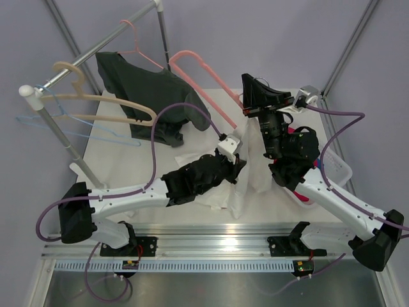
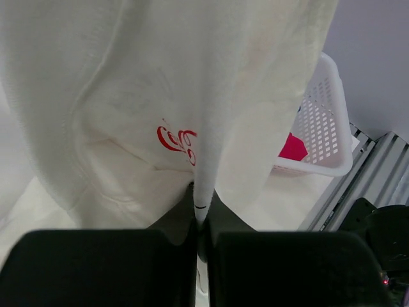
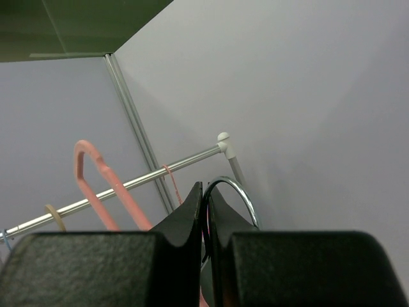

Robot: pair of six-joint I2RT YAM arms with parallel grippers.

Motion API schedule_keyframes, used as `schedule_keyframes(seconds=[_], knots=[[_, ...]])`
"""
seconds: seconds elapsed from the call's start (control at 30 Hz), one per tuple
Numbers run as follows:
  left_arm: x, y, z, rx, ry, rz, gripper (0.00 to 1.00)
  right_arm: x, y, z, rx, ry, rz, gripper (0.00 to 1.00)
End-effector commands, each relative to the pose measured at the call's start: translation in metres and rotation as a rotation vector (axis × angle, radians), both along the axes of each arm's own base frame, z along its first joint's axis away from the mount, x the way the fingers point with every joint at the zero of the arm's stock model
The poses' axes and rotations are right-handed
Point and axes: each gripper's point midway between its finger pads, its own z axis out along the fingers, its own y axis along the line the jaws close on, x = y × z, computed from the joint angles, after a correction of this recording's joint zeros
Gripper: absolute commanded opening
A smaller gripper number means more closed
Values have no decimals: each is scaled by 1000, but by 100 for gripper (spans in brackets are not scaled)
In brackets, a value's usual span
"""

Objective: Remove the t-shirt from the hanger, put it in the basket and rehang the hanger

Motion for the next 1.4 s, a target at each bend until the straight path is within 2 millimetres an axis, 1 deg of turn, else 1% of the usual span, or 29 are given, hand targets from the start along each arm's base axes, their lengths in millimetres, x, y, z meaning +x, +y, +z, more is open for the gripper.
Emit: schedule_keyframes(seconds=[0.0,0.03,0.07,0.1,0.13,0.23,0.27,0.4,0.53,0.63,0.7,0.73,0.8,0.83,0.87,0.9,0.93,0.97,1.0,1.03,1.07,1.1,1.2,1.3,1.33,1.37], knots=[[-12,-17,6,-58,-13,-41,0,-22,-23,45,188,-145,26,0],[-15,-18,0,-40,-25,-56,0,-19,-20,45,182,-141,27,0],[-18,-19,-3,-33,-29,-65,0,-19,-20,49,185,-144,27,0],[-19,-19,-8,-22,-34,-69,0,-14,-14,45,170,-134,26,0],[-18,-17,-16,0,-36,-64,0,-12,-13,45,165,-133,24,0],[-16,-11,-29,35,-43,-47,0,-9,-9,44,159,-134,25,0],[-15,-9,-36,47,-41,-41,0,-8,-8,45,161,-132,24,0],[-11,-9,-59,81,-38,-19,0,-6,-4,49,201,-129,66,0],[-5,-7,-70,111,-36,14,0,-6,-1,54,224,-122,95,0],[2,0,-72,131,-28,72,0,-11,-7,63,241,-134,99,0],[7,4,-74,139,-20,105,0,-11,-7,65,230,-129,91,0],[10,6,-78,145,-10,116,0,-13,-9,71,231,-138,90,0],[20,12,-84,144,21,159,0,-12,-9,73,215,-122,84,0],[24,15,-88,149,35,178,0,-16,-13,77,214,-128,85,0],[32,21,-96,159,62,214,0,-18,-14,78,207,-134,80,0],[36,24,-101,166,73,229,0,-20,-16,79,202,-136,76,0],[39,27,-107,175,80,236,0,-24,-22,85,208,-144,68,0],[43,29,-113,180,77,250,0,-24,-23,86,182,-144,48,0],[44,30,-117,185,75,257,0,-27,-25,90,177,-151,43,0],[43,33,-125,199,74,259,0,-30,-29,96,178,-161,37,0],[43,28,-123,169,68,249,0,-31,-30,97,174,-162,31,0],[43,29,-126,166,66,251,0,-32,-31,98,170,-165,33,0],[53,37,-132,186,79,292,0,-30,-32,94,153,-130,20,0],[72,49,-132,200,113,347,0,-24,-36,77,89,-47,-21,0],[84,56,-130,181,122,368,0,-24,-40,66,45,1,-36,0],[84,53,-132,160,150,329,1,-25,-43,60,17,19,-48,0]])
